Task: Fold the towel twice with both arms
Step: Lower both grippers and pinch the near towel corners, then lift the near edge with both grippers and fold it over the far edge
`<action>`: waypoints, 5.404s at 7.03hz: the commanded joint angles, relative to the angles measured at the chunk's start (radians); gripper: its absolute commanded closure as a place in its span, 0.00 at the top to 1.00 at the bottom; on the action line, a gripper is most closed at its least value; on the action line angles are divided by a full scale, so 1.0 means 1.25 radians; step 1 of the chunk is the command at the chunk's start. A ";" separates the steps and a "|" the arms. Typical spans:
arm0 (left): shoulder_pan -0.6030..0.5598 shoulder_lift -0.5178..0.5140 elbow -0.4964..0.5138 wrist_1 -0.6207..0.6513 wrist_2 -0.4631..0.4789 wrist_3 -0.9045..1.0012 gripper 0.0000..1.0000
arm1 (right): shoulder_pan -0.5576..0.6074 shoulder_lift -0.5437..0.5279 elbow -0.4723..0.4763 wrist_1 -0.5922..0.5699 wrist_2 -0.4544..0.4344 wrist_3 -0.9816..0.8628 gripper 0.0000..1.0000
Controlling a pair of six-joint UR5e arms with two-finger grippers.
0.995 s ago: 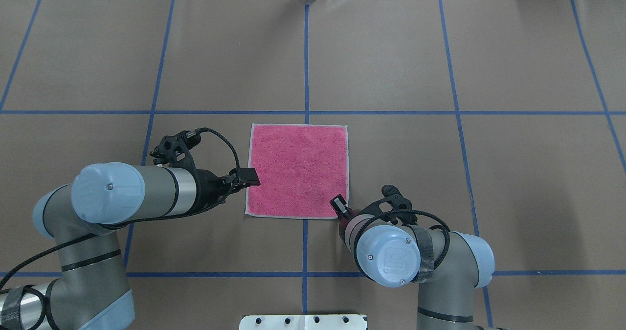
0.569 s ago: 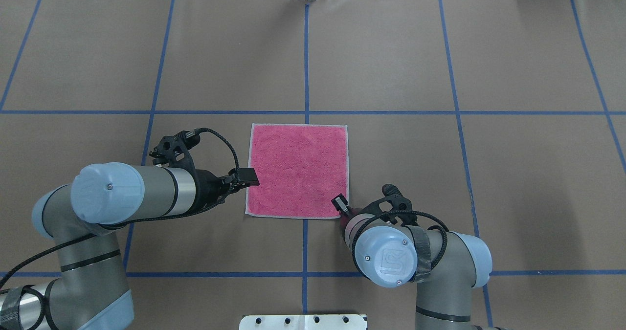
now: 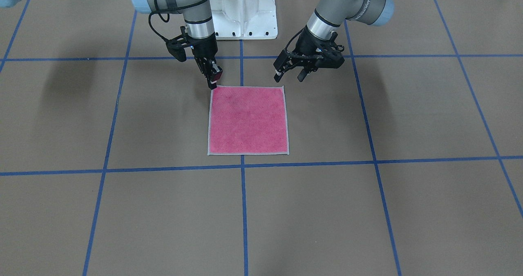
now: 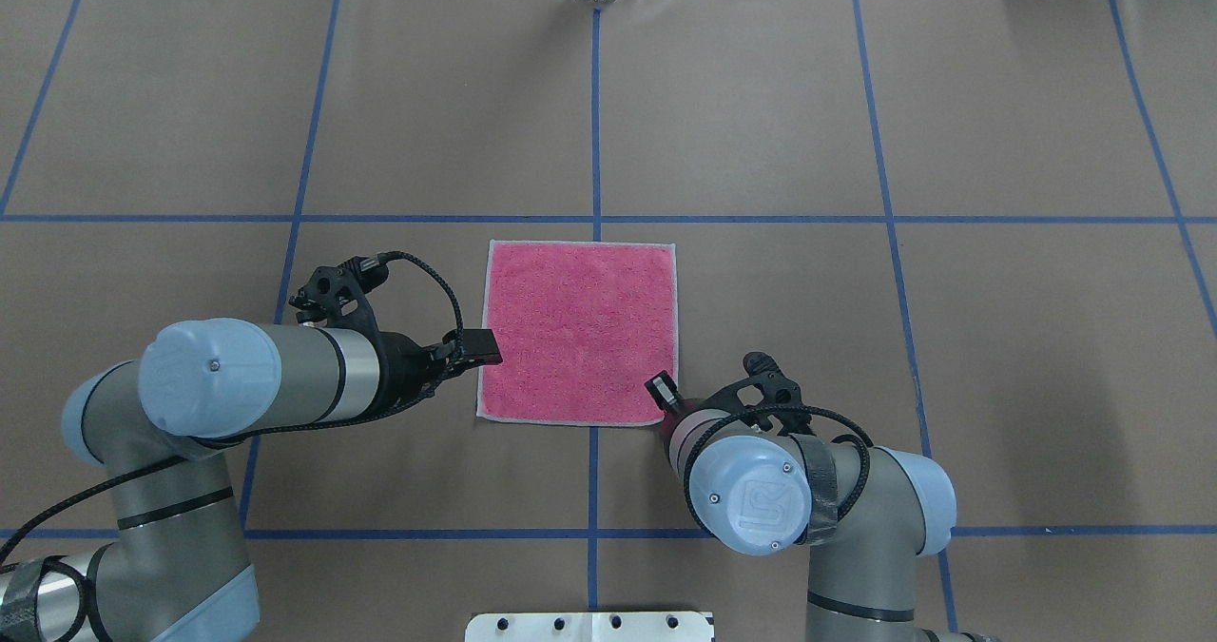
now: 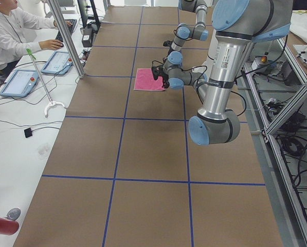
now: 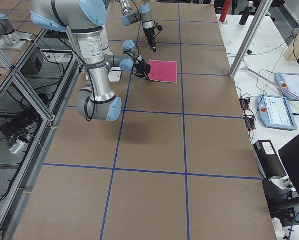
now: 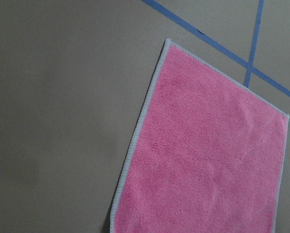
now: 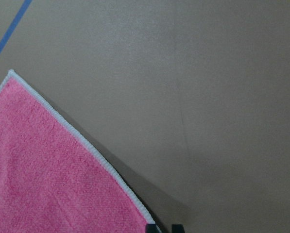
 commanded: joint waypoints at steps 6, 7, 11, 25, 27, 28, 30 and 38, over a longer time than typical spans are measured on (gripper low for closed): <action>0.064 -0.030 0.066 -0.003 0.070 -0.014 0.80 | 0.003 -0.003 0.005 0.004 -0.015 0.007 0.00; 0.064 -0.041 0.076 -0.003 0.070 -0.018 0.66 | 0.000 -0.003 0.004 0.004 -0.021 0.008 0.00; 0.064 -0.040 0.090 -0.001 0.070 -0.013 0.49 | -0.004 -0.004 0.001 0.004 -0.029 0.007 0.00; 0.082 -0.036 0.100 -0.001 0.070 -0.008 0.24 | -0.002 -0.005 0.000 0.004 -0.029 0.007 0.00; 0.082 -0.036 0.100 -0.001 0.070 -0.008 0.20 | -0.002 -0.005 0.001 0.005 -0.029 0.004 0.00; 0.082 -0.037 0.099 -0.001 0.070 -0.008 0.21 | -0.001 -0.005 0.001 0.005 -0.029 0.002 0.00; 0.082 -0.037 0.099 0.001 0.070 -0.007 0.21 | 0.000 -0.005 0.001 0.005 -0.029 -0.002 0.00; 0.082 0.006 -0.041 0.001 0.069 -0.018 0.00 | -0.072 -0.095 0.188 -0.004 -0.072 -0.004 0.00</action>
